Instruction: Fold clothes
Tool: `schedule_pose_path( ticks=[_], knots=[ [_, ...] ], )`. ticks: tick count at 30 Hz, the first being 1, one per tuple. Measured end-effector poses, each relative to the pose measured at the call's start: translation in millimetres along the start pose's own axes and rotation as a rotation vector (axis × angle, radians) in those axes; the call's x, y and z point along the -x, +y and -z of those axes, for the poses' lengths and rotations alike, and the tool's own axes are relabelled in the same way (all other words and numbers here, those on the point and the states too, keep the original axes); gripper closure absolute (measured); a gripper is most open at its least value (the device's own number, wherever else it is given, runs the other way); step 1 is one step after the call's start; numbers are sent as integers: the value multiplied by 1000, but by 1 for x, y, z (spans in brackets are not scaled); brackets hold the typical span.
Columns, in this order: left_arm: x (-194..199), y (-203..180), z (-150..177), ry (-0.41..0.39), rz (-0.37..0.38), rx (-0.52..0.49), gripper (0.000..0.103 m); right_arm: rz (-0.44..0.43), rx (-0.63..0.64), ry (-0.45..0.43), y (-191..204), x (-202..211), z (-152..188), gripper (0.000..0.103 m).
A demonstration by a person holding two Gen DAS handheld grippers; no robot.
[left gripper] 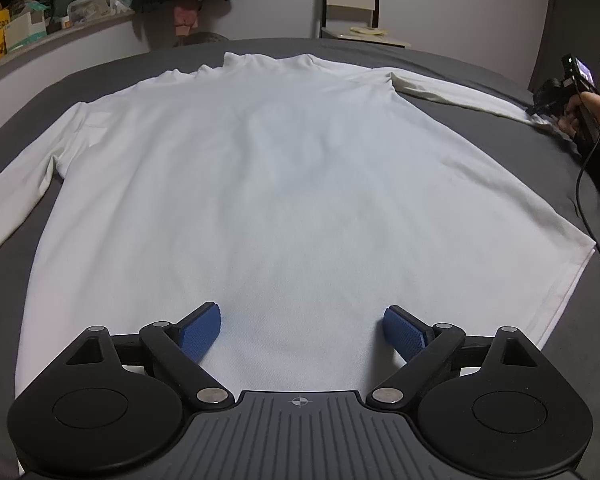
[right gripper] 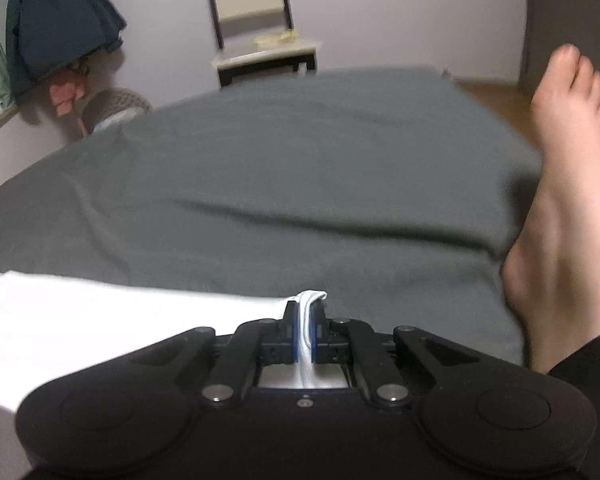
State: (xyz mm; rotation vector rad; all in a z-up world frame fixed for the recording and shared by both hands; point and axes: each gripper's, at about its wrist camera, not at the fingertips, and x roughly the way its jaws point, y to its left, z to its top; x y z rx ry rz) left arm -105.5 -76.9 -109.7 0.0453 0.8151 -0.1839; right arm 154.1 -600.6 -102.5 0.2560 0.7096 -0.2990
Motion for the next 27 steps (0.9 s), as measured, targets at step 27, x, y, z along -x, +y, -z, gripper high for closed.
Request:
schedule_pose_path(
  ticks=[27],
  knots=[
    [63,116,54,-412,212,828,5,-994,575,92,358,271,314,98]
  ],
)
